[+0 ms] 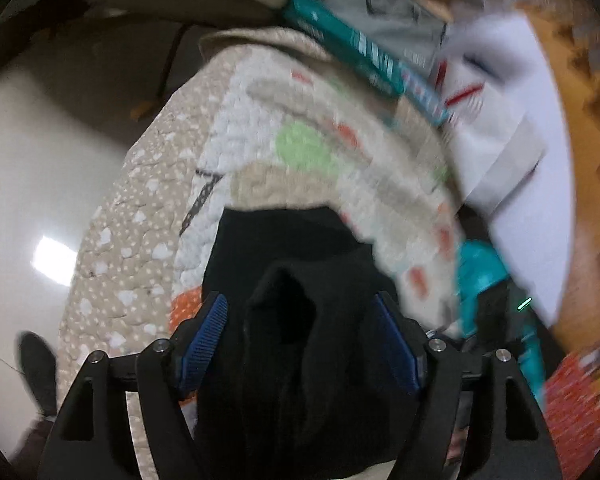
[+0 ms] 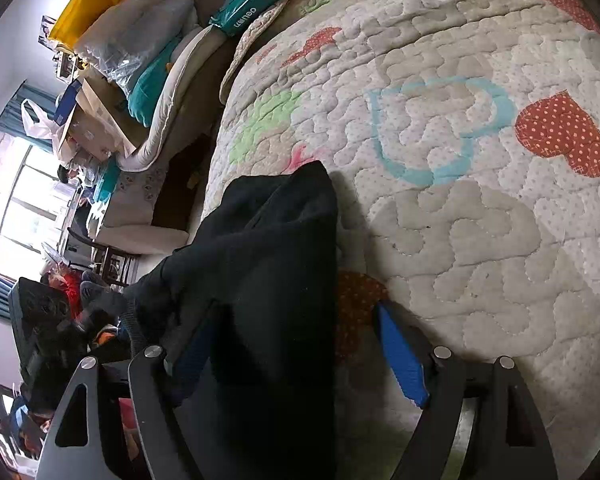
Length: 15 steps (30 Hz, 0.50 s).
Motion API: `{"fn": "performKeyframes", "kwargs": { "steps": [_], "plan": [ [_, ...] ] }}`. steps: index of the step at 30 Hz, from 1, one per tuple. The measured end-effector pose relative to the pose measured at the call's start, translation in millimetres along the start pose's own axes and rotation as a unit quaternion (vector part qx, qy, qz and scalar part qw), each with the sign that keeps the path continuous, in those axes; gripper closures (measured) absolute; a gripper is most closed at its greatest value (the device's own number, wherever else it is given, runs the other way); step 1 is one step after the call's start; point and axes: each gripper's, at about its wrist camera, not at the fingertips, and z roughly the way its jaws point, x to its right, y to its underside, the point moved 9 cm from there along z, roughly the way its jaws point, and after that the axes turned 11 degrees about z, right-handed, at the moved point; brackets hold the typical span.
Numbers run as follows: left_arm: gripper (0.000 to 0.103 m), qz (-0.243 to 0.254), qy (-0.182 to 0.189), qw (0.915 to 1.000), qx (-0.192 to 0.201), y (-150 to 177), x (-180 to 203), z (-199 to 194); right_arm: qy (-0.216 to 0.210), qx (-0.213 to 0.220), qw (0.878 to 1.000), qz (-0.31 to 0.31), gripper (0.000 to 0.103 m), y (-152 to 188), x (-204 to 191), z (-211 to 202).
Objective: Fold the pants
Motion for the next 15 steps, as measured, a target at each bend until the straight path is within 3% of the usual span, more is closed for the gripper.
{"fn": "performKeyframes", "kwargs": {
  "steps": [3, 5, 7, 11, 13, 14, 15],
  "plan": [
    [0.025, 0.029, -0.046, 0.9983, -0.021, 8.4, -4.0, 10.2, -0.002, -0.003, 1.0, 0.001, 0.019, 0.1, -1.2, -0.3],
    [0.02, 0.016, -0.037, 0.9987, -0.032, 13.8, -8.2, 16.5, -0.007, -0.007, 1.0, -0.001, 0.018, 1.7, -4.1, 1.0],
    [0.018, -0.011, 0.001, 0.9988, -0.048, 20.6, -8.2, 26.5, -0.009, -0.013, 1.0, -0.005, 0.019, 3.5, -8.8, 4.4],
    [0.013, -0.006, -0.004, 0.999, -0.044, 21.4, -4.9, 29.3, -0.015, -0.02, 1.0, -0.008, 0.019, 3.3, -16.8, 12.2],
    [0.032, -0.007, -0.003, 0.999, -0.044, 20.5, -5.4, 27.0, -0.019, -0.025, 0.999, -0.011, 0.023, 2.7, -21.3, 15.6],
    [0.038, -0.006, 0.001, 0.999, -0.044, 20.5, -4.6, 25.3, -0.02, -0.03, 0.999, -0.013, 0.031, 3.4, -23.3, 16.7],
    [0.05, -0.004, 0.009, 0.999, -0.043, 19.8, -3.6, 22.9, -0.015, -0.031, 0.999, -0.023, 0.036, 3.5, -25.8, 16.1]
  ]
}}
